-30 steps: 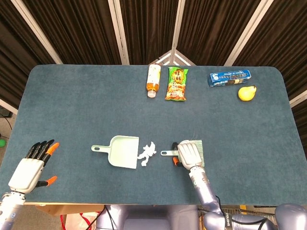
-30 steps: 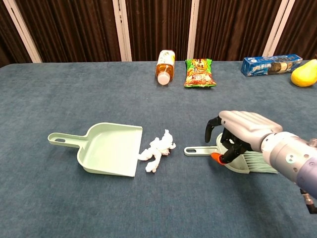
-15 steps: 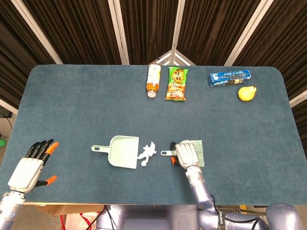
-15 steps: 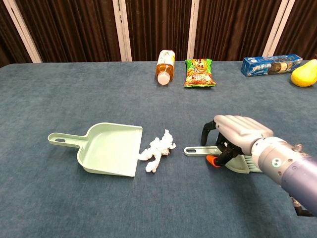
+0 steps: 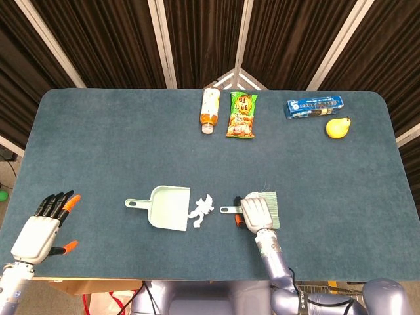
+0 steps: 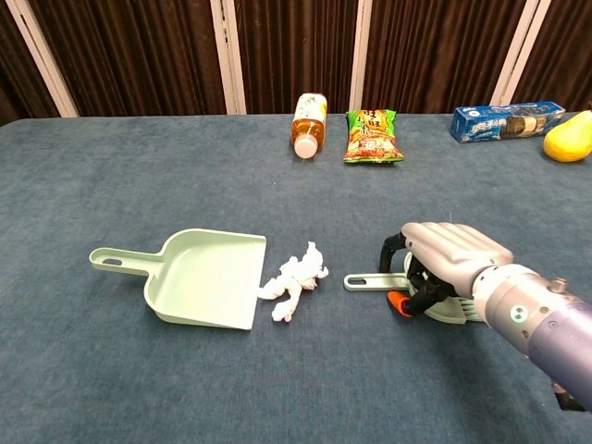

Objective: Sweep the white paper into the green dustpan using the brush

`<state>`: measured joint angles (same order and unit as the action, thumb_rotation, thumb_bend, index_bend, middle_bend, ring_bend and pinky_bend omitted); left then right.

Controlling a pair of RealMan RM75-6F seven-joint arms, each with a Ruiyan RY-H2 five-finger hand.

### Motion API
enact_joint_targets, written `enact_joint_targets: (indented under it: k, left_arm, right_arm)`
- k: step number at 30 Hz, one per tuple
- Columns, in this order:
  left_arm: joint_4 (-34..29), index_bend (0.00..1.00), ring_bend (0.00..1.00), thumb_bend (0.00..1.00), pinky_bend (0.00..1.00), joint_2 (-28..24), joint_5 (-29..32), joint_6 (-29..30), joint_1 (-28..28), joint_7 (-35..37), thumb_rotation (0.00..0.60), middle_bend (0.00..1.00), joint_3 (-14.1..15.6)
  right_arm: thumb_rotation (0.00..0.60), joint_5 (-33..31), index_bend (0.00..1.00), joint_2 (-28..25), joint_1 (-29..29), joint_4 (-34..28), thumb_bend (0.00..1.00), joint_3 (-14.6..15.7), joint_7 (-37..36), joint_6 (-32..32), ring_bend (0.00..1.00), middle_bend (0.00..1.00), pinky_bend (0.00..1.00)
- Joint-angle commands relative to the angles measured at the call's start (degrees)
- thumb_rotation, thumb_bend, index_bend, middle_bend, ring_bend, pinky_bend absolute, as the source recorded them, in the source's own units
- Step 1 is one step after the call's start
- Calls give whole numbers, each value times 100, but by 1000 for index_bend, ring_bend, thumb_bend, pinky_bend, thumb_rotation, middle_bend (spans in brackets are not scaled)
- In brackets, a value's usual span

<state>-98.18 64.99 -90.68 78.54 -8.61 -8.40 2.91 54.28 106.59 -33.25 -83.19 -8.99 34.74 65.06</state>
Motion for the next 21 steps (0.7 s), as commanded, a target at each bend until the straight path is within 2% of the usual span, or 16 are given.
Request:
enact_joint_targets:
  k: [1,5,21]
  left_arm:
    - [2,0,0,0,0,2,0,-3,-1,-6,600,0,2]
    - [-5,0,0,0,0,3,2,-3,2,-20,600,0,7]
    - [-63,0,0,0,0,17,12,46,32,-77,600,0,5]
  right_arm:
    - [600,46,898,-71,10,-127,502,-2,-14,12,979,928,909]
    - [600,141,941,-220,8,-373,518,-61,-71,51,980,928,909]
    - [600,216,952,-825,74,-1476,519,-326,-292,317,980,929,909]
